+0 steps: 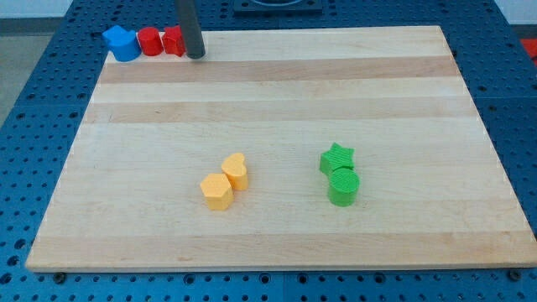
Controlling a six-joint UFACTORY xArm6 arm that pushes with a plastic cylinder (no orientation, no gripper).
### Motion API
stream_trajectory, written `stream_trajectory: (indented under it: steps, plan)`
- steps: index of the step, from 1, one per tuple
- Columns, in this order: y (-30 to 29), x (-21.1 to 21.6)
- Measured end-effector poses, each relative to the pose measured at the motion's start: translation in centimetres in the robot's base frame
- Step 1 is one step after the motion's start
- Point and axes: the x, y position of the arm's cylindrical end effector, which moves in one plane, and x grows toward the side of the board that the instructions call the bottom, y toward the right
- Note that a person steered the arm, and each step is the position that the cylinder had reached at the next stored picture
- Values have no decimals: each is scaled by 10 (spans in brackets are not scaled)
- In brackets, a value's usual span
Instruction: Move your arm towards the yellow hexagon
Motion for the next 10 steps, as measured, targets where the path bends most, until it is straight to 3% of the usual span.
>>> stream_trajectory:
  steps: [3, 6, 9, 10]
  plan:
    - [-24, 0]
    - [46, 0]
    - [46, 5]
    - [46, 29]
